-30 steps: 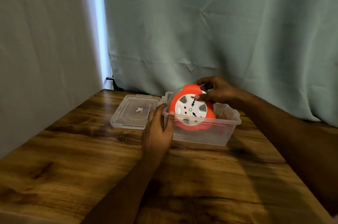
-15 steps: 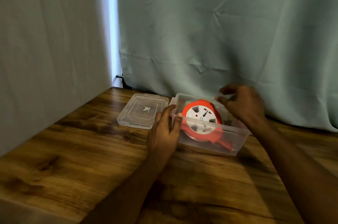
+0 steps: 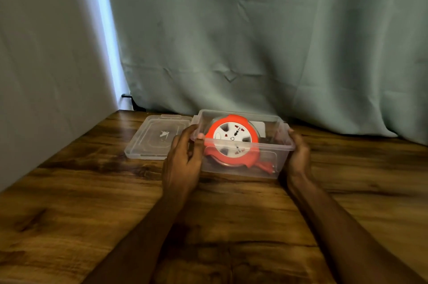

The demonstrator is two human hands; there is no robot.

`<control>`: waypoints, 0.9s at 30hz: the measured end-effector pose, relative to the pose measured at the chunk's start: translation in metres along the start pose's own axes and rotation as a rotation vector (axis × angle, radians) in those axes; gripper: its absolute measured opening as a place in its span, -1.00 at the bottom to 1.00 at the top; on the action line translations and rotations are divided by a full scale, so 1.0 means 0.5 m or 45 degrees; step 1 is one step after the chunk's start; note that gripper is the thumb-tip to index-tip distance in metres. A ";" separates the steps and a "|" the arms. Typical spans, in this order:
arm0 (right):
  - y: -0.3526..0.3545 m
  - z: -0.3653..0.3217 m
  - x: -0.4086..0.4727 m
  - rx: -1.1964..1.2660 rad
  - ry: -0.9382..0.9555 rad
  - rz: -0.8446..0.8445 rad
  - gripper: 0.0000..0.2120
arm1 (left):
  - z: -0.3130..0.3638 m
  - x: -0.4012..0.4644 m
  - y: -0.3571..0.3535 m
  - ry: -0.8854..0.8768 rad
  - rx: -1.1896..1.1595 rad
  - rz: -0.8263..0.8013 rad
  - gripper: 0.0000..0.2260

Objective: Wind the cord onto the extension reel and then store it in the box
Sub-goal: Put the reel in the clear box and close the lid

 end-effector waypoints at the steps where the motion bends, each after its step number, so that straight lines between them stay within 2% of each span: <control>1: 0.002 0.002 0.001 -0.019 -0.009 0.002 -0.54 | -0.004 0.002 0.005 -0.003 0.039 0.043 -0.45; 4: 0.013 0.003 0.004 -0.065 -0.019 0.022 -0.57 | -0.029 0.029 0.038 0.114 0.232 0.161 -0.59; 6: 0.016 0.000 0.007 -0.092 0.010 0.015 -0.63 | -0.063 0.056 0.051 0.210 0.476 -0.029 -0.63; 8: 0.018 -0.001 0.009 -0.103 0.029 0.012 -0.65 | -0.089 0.066 0.054 0.196 0.792 -0.346 -0.57; 9: 0.017 -0.001 0.007 -0.106 0.025 0.013 -0.65 | -0.097 0.065 0.055 0.162 0.899 -0.431 -0.58; 10: 0.015 -0.001 0.005 -0.104 0.022 0.014 -0.64 | -0.098 0.064 0.060 0.110 0.977 -0.435 -0.64; 13: 0.011 -0.003 0.006 -0.115 0.040 0.008 -0.67 | -0.091 0.072 0.086 -0.091 0.995 -0.242 -0.89; 16: 0.012 0.000 0.011 -0.137 0.023 -0.027 -0.64 | -0.071 0.096 0.123 -0.305 0.704 -0.052 -0.97; 18: 0.013 0.001 0.013 -0.174 0.050 -0.021 -0.67 | -0.039 0.117 0.165 -0.377 0.483 0.153 -0.93; 20: 0.015 -0.001 0.012 -0.216 0.091 -0.010 -0.66 | 0.001 0.135 0.213 -0.343 0.285 0.423 -0.81; 22: 0.014 -0.004 0.011 -0.223 0.105 -0.021 -0.59 | 0.036 0.154 0.257 -0.221 -0.089 0.602 -0.79; 24: 0.011 -0.009 0.011 -0.232 0.122 -0.047 -0.55 | 0.072 0.169 0.288 -0.129 -0.536 0.665 -0.81; 27: 0.009 -0.011 0.007 -0.236 0.163 -0.059 -0.61 | 0.115 0.198 0.308 -0.061 -0.979 0.647 -0.80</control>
Point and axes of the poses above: each hand's wrist, its own x-axis towards the middle knuckle, its own y-axis out of the back of the hand, z = x × y, the point moved 5 cm from there along x, towards the middle knuckle, and after that the axes turned 10 degrees about x, right-handed, at the moved point
